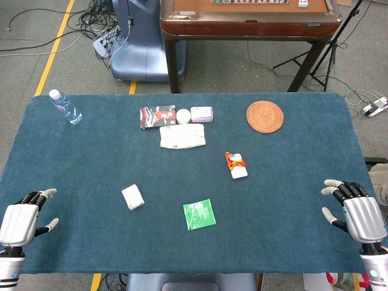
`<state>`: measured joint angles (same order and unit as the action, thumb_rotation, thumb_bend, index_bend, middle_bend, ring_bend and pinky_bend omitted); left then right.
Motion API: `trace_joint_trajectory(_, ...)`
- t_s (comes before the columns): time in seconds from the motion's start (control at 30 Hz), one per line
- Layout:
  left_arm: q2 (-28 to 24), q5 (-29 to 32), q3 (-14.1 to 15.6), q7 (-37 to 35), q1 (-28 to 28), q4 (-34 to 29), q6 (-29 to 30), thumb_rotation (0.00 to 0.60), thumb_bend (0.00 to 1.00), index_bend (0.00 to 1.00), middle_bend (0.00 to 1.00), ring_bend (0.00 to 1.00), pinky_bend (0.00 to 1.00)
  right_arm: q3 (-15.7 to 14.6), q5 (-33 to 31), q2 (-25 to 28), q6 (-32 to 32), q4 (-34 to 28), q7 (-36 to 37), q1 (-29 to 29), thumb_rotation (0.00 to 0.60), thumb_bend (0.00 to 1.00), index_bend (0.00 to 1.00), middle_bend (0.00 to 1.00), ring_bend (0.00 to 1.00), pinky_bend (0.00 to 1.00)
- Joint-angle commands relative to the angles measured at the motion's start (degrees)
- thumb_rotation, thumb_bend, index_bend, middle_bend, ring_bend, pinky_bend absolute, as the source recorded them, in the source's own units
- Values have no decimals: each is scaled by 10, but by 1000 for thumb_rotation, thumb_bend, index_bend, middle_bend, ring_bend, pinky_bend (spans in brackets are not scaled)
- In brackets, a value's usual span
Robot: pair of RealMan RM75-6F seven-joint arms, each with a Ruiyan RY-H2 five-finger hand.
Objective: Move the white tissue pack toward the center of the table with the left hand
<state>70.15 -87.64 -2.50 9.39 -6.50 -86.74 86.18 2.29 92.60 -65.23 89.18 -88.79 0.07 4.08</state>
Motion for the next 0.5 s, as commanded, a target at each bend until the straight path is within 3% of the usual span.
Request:
trace_joint_trajectory(0.03,2,-5,1,-2,-2,4,0,600,133,261,333,284,529,-1,2,1,0,-2,-2,0,600,218,435,306,268,305)
trace_joint_trajectory(0.23,6,-36,10,7,-28,6,-30,600,47,114,125,120,364,4,3,5,9,-8,1,-1,600,218,435,304,268,305)
trace_joint_trajectory(0.5,19,-50,14,56,-69,-15,-87,600,7,0,5,9,239,6,2,15,14,-11,22,-1,600,218,435,304,268,305)
